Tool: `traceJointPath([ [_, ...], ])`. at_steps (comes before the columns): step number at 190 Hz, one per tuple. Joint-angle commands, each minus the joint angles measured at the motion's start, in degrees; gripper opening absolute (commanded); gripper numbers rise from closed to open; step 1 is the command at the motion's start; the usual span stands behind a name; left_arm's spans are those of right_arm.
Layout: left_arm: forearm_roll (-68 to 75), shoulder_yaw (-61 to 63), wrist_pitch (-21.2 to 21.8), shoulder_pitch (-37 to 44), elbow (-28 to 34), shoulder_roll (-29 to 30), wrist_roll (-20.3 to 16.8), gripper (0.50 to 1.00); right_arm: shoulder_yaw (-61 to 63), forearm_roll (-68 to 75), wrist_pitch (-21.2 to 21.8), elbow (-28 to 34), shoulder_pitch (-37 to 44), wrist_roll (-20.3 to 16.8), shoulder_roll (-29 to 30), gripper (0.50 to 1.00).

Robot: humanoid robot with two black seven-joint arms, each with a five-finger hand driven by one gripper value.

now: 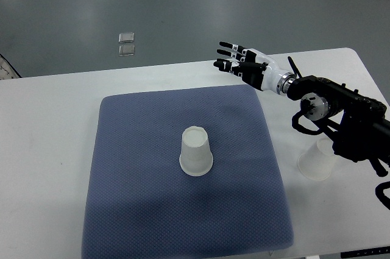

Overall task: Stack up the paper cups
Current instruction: 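Move the right hand toward the white paper cup beside the pad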

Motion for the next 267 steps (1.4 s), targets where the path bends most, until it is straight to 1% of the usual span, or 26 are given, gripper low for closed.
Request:
traceJointPath([
  [1,0.00,0.00,0.01,0.01,0.01,0.00,0.01,1.000,-0.20,-0.10,-0.08,0.08,0.08,0.03,-0.11,0.926],
  [58,0.00,0.00,0.01,-0.26,-0.60,0.00,0.01,1.000,-0.03,-1.59,0.36,0.08,0.25,0.29,-1.42,0.926],
  [75,0.00,0.09,0.01,-0.52,0.01,0.00,0.01,1.000,-0.11,-1.59,0.44,0.08,0.34,1.96,-3.71,0.926],
  [91,0.00,0.09,0.01,-0.52,0.01,0.00,0.01,1.000,-0.20,-1.59,0.97,0.17,0.34,2.32,-5.64,0.926],
  [99,0.00,0.00,-0.08,-0.52,-0.08,0.00,0.01,1.000,-0.29,-1.59,1.94,0.17,0.34,2.32,-6.52,0.926],
  [122,0.00,0.00,0.01,-0.52,-0.34,0.00,0.01,1.000,-0.38,-1.68,6.95,0.17,0.34,2.32,-9.60,0.926],
  [146,0.00,0.00,-0.08,-0.52,-0.16,0.00,0.01,1.000,-0.38,-2.47,9.50,0.17,0.43,2.32,-11.71,0.926],
  [182,-0.09,0.00,0.01,-0.52,-0.16,0.00,0.01,1.000,-0.11,-12.23,13.54,0.61,0.52,2.49,-15.84,0.926],
  [199,0.00,0.00,0.01,-0.52,-0.16,0.00,0.01,1.000,-0.03,-16.53,16.00,1.31,0.61,4.43,-19.79,0.926],
  [214,0.00,0.00,0.01,-0.52,-0.16,0.00,0.01,1.000,-0.20,-21.45,17.85,3.41,1.48,6.80,-22.69,0.926],
  [230,0.00,0.00,0.01,-0.52,-0.08,0.00,0.01,1.000,-0.38,-26.99,18.11,7.02,1.66,7.41,-25.86,0.926],
  [240,0.00,0.09,-0.08,-0.52,-0.08,0.00,0.01,1.000,-0.29,-31.65,17.85,10.80,1.22,7.85,-28.14,0.924],
  [245,0.00,0.09,0.01,-0.52,-0.08,0.00,0.01,1.000,-0.38,-34.45,17.32,13.69,0.78,8.82,-29.72,0.924],
  [247,0.00,0.09,0.01,-0.52,-0.08,0.00,0.01,1.000,-0.38,-34.46,17.32,13.70,0.78,8.82,-29.72,0.924],
  [258,0.00,0.00,0.01,-0.52,-0.08,0.00,0.01,1.000,-0.20,-39.90,16.27,18.18,-0.80,11.54,-32.45,0.921],
  [267,0.00,0.00,0.01,-0.52,-0.08,0.00,0.01,1.000,-0.20,-42.64,15.30,20.29,-1.42,12.78,-33.77,0.921],
])
